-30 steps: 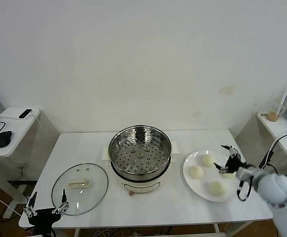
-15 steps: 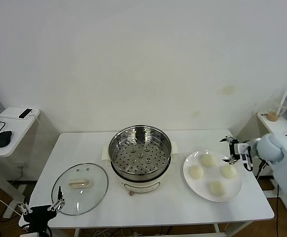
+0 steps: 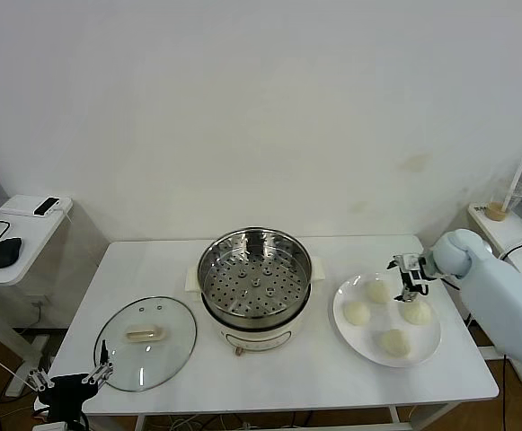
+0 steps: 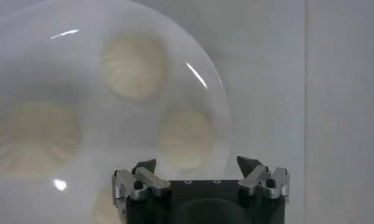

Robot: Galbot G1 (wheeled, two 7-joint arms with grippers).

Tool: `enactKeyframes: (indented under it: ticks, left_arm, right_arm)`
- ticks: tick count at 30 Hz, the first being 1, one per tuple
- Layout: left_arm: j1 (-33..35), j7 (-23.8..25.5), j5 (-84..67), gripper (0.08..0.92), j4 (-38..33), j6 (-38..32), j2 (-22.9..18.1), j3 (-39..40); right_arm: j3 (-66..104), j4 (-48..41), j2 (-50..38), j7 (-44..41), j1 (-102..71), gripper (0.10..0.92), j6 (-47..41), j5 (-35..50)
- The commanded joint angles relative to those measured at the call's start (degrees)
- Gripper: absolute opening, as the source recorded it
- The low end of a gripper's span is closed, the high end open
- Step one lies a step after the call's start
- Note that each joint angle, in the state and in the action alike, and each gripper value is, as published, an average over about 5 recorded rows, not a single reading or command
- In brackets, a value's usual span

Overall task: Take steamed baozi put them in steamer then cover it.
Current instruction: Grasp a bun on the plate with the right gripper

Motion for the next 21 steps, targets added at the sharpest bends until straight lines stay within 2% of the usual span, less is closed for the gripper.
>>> enactKeyframes:
  ticks: [1,8,21]
  left_arm:
    - [-0.25,0.05,-0.01,0.823,0.28,0.09,0.29,-0.46]
    - [-0.42,0.10,0.28,0.823,0.29,0.34,0.65,-0.38]
    - [-0.58,0.14,0.29,0.823,0.55,0.59,0.76,-0.22]
  right_arm:
    - [-3.18,-6.94,4.85,-0.58,3.10,0.820,-0.33,-1.18]
    - [-4.36,-9.80,6.52,0.13,3.68,0.796,-0.39,-1.94]
    - [-4.92,-7.09,4.60,-0.62,3.71,0.780,-1.55,-0.25]
